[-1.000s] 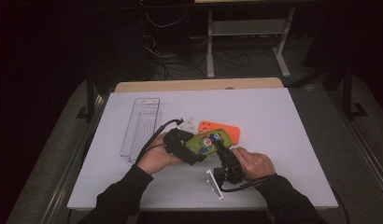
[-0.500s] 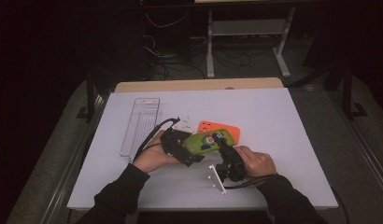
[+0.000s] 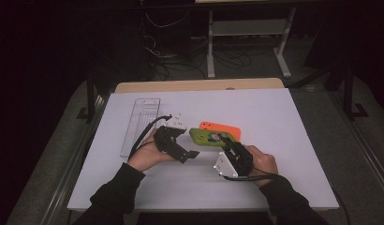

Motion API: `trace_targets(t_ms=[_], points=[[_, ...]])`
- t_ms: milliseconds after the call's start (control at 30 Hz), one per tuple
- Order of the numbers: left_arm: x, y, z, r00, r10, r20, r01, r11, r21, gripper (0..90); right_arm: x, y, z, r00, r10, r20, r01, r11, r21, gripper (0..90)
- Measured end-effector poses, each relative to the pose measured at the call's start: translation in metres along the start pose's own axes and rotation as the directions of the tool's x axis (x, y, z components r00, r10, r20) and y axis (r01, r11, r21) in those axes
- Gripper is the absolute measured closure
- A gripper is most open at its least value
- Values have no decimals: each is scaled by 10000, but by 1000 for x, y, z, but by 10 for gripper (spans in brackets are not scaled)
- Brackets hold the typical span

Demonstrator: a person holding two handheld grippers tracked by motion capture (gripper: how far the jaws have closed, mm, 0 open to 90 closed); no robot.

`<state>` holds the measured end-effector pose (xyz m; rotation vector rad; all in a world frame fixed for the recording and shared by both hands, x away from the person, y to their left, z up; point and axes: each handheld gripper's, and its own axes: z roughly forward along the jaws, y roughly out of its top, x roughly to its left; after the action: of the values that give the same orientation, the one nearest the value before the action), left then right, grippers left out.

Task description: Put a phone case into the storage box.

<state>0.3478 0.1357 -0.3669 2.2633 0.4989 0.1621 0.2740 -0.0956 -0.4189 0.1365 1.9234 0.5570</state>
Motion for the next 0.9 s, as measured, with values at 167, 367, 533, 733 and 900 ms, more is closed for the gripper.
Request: trace_targets(t_ms=[167, 367, 533, 733, 900], points=[[0, 0, -1, 9999, -114, -90, 113, 9999, -85, 0, -6, -2, -1, 9882, 1419, -580, -1416, 9899, 99, 758], [-1, 0, 2, 9993, -357, -125, 355, 9992, -181, 0, -10, -4, 1, 9579, 2653, -1094, -2652, 9641, 156, 758], [1, 0, 1, 9999, -23, -169, 22, 10000, -60, 0, -14, -6, 3, 9320, 3291, -1518, -3284, 9441, 307, 757], [1, -1, 0, 9994, -77, -344, 70, 9998, -180, 11, -20, -10, 6, 8371, 5000, -2221, -4983, 8644, 678, 757], [2, -1, -1, 9986, -349, -394, 336, 9989, -338, 11, -26, -15, 8, 7402, 6134, -2754, -6103, 7848, 1080, 757]])
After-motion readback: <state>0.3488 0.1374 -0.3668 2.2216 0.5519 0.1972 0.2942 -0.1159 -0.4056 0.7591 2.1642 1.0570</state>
